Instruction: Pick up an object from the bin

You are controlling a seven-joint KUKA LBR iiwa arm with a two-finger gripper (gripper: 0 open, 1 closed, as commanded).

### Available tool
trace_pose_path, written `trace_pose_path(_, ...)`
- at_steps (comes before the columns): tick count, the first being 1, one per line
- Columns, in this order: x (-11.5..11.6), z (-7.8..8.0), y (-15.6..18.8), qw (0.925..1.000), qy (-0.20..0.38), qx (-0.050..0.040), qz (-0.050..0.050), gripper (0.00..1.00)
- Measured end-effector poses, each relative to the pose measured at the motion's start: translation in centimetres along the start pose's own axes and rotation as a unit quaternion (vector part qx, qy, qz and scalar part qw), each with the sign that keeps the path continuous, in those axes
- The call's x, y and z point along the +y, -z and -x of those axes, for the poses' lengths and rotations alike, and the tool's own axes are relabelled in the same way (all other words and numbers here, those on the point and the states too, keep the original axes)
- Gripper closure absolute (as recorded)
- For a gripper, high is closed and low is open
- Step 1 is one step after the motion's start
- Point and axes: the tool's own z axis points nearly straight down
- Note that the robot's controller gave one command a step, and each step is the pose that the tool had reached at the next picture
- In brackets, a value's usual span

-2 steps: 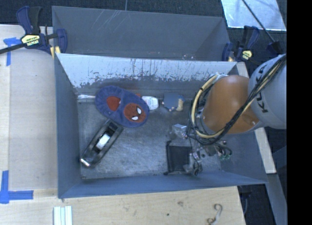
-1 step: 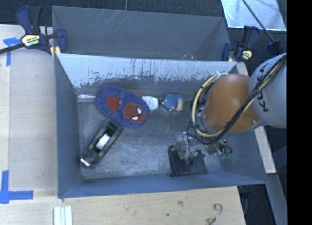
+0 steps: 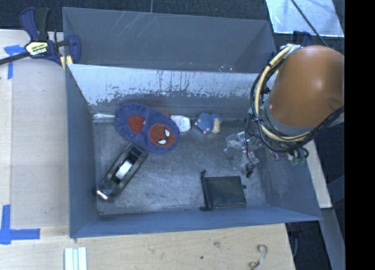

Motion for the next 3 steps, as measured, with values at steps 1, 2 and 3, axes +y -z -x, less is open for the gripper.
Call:
trace_pose_path(1, 0.0, -0.2, -0.4, 1.0, -0.001, 0.0042, 0.002, 0.0)
trace_pose_path(2, 0.7, -0.8, -14.4, 0.9999, 0.012, 0.0075, 0.003, 0.0)
trace_pose_path(3, 0.6, -0.5, -13.9, 0.9999, 0.013, 0.0035, 0.002, 1.0)
